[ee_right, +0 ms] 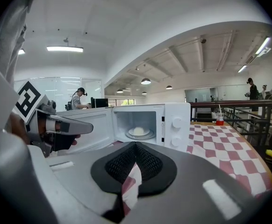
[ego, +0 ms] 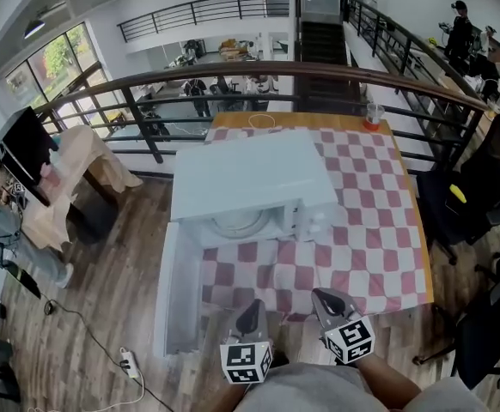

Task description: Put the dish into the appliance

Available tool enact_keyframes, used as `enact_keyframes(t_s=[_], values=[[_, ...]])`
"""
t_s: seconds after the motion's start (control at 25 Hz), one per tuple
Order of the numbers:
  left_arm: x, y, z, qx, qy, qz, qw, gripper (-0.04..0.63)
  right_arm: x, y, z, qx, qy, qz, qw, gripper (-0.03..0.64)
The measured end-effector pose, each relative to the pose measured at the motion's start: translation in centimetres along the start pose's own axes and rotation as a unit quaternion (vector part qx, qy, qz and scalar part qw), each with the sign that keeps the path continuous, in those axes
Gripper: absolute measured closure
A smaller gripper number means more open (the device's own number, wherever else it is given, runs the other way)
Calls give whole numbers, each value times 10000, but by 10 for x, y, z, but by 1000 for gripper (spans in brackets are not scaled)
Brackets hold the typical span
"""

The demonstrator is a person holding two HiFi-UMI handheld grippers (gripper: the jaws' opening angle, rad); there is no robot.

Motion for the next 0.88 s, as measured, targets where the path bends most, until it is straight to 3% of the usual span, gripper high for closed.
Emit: enact_keyframes(t_s=[0.48,0.88], values=[[-69,50,-60,-93,-194,-102,9997,584,-94,50,6,-47,14,-33,10000,618],[-162,105,-106,-129,-528,-108,9985,584,-191,81,32,-180,-177,-164,9995,618]])
Point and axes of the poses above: the fingertips, and each gripper's own axes: x forward along the fingers, z to its left, y out of its underside, the point moved 2 cm from there along -x, backward along the fingers, and after that the axes turned 8 degrees about z, right-handed, at the moved point
